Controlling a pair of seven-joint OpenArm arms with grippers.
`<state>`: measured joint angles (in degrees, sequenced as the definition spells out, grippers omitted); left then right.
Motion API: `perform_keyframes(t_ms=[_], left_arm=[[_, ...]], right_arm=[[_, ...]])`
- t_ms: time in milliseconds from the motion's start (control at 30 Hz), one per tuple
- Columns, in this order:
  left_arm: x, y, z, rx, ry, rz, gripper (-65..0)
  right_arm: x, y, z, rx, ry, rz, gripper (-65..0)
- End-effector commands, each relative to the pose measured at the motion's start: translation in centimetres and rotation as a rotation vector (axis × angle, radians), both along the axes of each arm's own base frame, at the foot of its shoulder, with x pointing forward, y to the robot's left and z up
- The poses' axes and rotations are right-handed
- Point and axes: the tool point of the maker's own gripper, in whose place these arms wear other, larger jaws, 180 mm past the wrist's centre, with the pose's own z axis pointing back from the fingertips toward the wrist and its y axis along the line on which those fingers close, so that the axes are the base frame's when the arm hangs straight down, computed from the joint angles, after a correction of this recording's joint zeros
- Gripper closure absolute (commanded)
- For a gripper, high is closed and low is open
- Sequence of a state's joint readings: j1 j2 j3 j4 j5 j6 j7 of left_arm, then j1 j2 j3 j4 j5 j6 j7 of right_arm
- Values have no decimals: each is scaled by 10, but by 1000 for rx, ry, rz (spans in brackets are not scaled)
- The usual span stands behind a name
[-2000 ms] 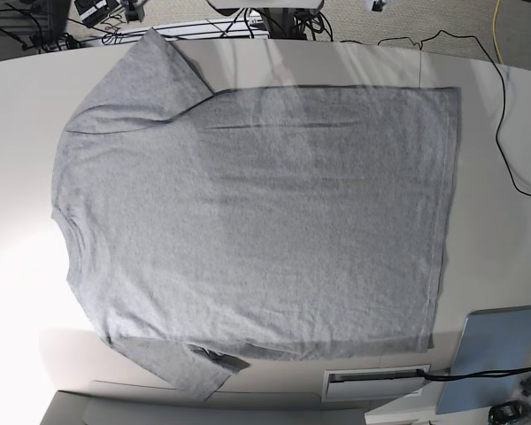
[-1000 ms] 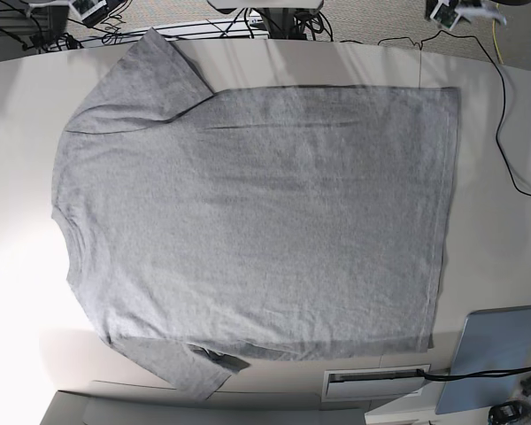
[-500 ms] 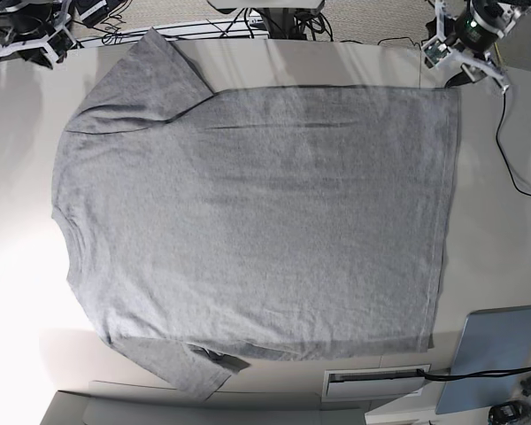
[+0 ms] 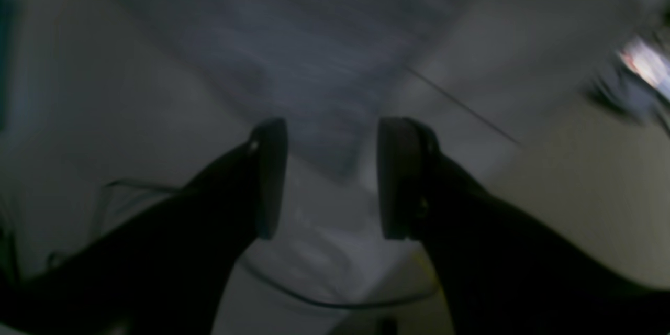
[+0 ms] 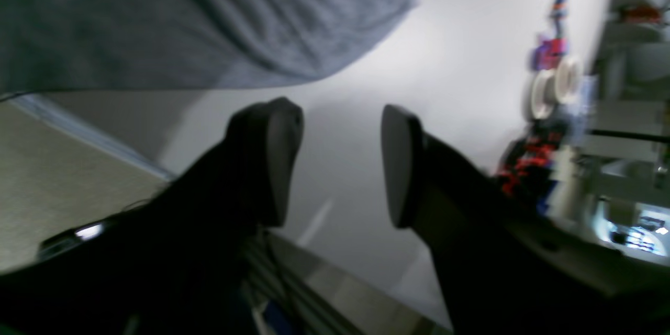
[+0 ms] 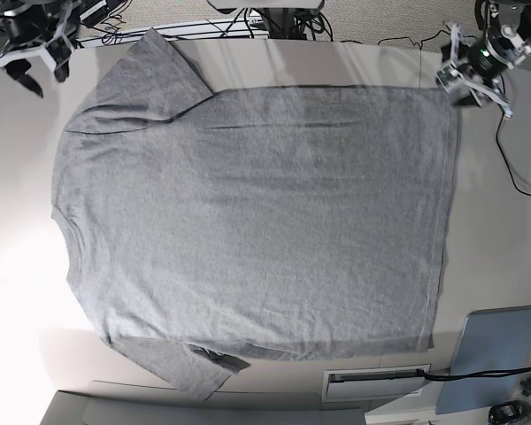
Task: Fold the T-shirt properly
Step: 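Move both grippers to the two corners of the shirt's collar edge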
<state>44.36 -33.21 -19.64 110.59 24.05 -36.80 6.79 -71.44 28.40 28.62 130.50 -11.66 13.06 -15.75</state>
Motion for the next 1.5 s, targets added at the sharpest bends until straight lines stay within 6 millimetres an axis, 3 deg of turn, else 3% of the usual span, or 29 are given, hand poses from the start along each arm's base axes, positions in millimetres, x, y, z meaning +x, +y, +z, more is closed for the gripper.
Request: perform_keyframes(t_ms=[0, 133, 267, 433, 733, 800, 967, 1033, 1167, 1467], left_arm=[[3, -3, 2, 7, -24, -17, -291], [2, -10, -13, 45, -55, -32, -291], [16, -5, -23, 72, -78, -25, -291], [36, 11, -32, 91, -81, 12, -290], [42, 25, -53, 85, 10, 21, -289], [37, 24, -56, 78, 40, 10, -249], [22, 12, -62, 31, 120, -43, 0], [21, 10, -62, 20, 122, -49, 0], [21, 6, -61, 4, 116, -54, 0], [22, 4, -62, -5, 111, -48, 0]], right_arm=[[5, 0, 7, -12, -28, 9, -280], [14, -6, 10, -33, -50, -21, -280], [15, -10, 5, -51, -8, -30, -280], [15, 0, -4, -36, 51, 29, -280], [21, 12, -10, -35, 118, 142, -280], [20, 15, -13, -31, 143, 165, -280], [18, 18, -18, -78, 190, 238, -280], [16, 19, -21, -115, 204, 281, -280], [10, 21, -36, -158, 238, 349, -279], [7, 21, -99, -277, 373, 476, -279]])
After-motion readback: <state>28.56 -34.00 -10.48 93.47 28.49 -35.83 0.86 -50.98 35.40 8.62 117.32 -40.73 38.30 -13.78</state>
